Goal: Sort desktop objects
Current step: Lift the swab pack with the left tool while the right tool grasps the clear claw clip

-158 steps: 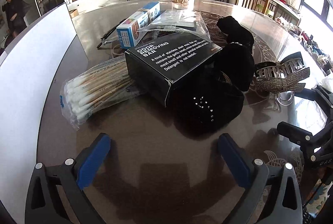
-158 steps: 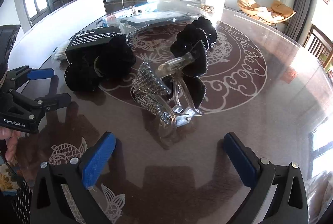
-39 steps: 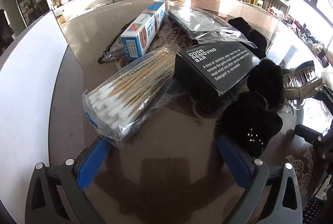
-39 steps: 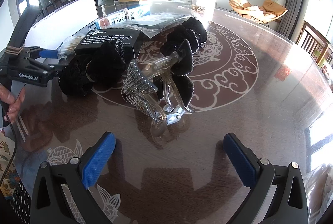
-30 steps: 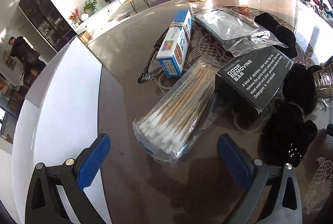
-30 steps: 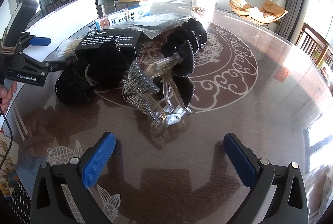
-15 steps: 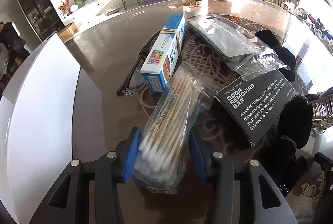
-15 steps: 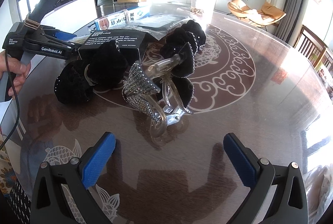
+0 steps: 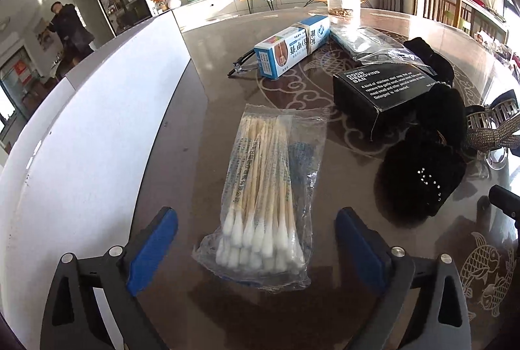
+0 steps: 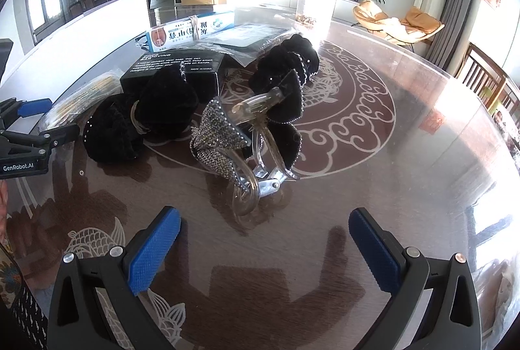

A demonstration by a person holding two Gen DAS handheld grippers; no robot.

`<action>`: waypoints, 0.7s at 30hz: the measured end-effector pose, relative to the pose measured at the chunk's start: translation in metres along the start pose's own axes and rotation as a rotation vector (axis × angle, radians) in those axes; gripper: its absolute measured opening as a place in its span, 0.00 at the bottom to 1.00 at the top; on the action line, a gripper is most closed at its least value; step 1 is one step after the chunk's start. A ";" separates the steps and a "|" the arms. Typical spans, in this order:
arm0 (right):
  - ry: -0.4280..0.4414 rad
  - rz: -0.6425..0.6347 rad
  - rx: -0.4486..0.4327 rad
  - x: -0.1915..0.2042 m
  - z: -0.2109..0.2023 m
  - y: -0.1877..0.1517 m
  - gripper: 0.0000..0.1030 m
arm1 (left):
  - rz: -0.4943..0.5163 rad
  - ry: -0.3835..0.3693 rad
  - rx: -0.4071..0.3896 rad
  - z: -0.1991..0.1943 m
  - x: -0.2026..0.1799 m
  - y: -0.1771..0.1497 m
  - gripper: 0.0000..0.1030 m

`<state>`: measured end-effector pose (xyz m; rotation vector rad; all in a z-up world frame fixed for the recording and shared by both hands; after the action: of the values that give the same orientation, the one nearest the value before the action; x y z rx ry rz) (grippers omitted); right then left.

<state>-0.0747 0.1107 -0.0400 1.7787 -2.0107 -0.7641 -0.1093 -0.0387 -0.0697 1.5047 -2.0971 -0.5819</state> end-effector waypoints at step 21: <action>0.151 -0.105 0.020 0.001 0.031 0.027 1.00 | -0.093 -0.138 0.062 0.018 0.009 0.004 1.00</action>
<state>-0.1145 0.1164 -0.0480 1.9053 -1.8459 -0.6216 -0.1256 -0.0449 -0.0807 1.6467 -2.1758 -0.6779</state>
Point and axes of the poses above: each gripper's, at about its wrist camera, not at the fingertips, and z roughly the way its jaws point, x to its left, y to its top, the point moved 8 cm from there along z, roughly the way its jaws point, and after that the axes turned 2 degrees about -z, right-handed, at the moved point
